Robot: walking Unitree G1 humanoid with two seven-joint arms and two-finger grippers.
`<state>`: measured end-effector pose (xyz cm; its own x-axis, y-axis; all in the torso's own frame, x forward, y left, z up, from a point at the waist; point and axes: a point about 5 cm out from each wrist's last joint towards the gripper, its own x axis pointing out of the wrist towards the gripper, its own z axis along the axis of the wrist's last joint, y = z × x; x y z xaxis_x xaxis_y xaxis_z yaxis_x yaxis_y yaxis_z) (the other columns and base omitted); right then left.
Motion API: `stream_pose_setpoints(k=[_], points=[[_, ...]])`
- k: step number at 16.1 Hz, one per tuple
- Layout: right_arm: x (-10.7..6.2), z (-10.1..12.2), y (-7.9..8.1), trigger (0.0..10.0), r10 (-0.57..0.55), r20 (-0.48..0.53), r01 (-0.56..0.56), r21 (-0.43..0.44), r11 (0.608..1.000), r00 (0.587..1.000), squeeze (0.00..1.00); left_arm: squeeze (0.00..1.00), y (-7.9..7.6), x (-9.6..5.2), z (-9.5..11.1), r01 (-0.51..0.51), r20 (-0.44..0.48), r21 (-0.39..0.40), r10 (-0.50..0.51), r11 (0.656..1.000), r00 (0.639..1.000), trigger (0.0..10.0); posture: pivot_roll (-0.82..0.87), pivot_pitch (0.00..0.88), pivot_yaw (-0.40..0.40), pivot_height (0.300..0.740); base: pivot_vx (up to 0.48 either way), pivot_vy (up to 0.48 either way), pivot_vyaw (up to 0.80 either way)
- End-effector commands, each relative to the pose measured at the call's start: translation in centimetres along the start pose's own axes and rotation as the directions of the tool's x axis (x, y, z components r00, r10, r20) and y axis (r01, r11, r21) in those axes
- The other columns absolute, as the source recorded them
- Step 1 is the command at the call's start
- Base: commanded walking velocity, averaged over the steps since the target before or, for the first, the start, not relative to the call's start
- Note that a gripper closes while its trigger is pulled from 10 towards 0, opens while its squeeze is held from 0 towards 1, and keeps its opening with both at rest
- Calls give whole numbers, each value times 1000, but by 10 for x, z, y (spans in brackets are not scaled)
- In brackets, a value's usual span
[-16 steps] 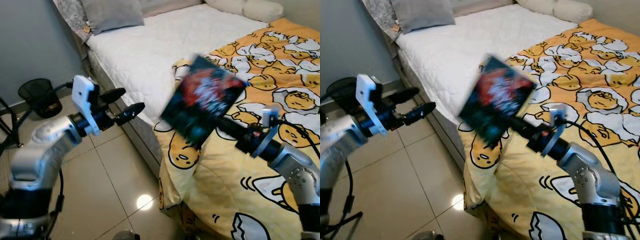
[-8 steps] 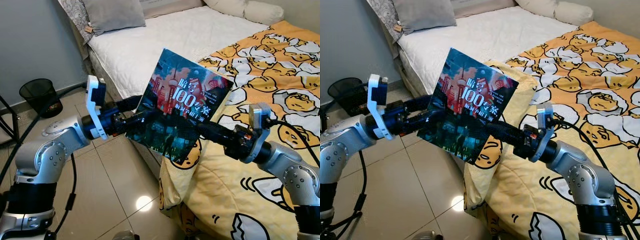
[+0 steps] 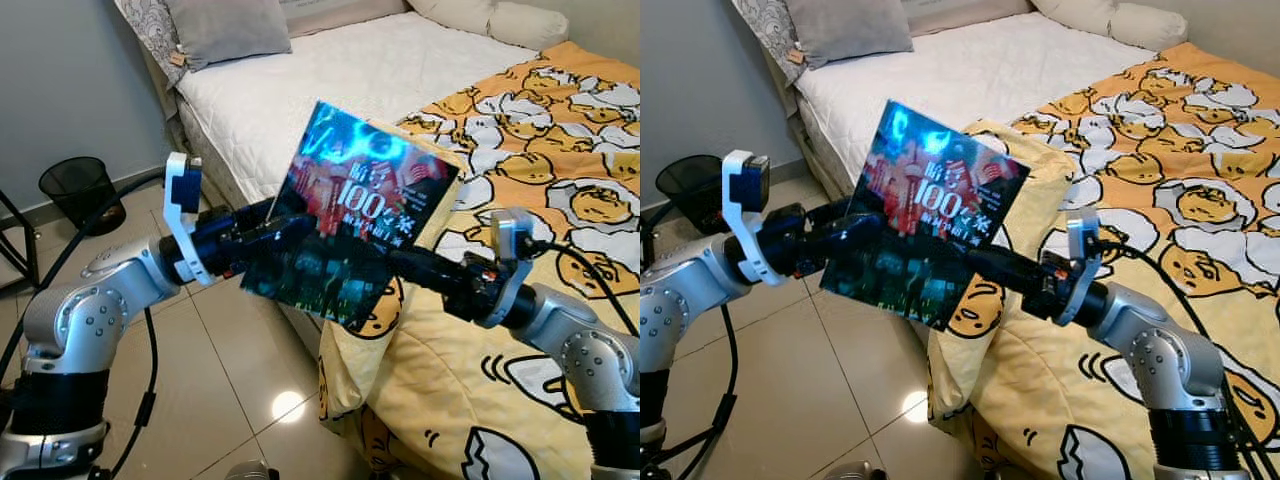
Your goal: Clean up the room
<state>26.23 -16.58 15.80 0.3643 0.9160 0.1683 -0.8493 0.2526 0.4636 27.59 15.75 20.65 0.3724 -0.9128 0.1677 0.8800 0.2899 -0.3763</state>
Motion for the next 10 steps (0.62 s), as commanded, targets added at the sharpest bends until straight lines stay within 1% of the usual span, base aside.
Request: stream_pose_setpoints(k=[1,4,10], points=[[5,11,2,0,26,18,-25,-48,999,1000,0,0,-4,0,5,24,1,16,-24,1000,1000,0,-37,0,30,740,0,0,0],[9,13,2,0,32,24,-31,-56,998,999,0,0,-4,-1,4,21,-7,12,-21,1000,1000,0,-34,0,30,740,0,0,0],[9,18,1,0,31,39,-28,-68,997,999,0,0,-2,-3,3,7,-16,7,-6,1000,1000,0,-36,0,27,740,0,0,0]])
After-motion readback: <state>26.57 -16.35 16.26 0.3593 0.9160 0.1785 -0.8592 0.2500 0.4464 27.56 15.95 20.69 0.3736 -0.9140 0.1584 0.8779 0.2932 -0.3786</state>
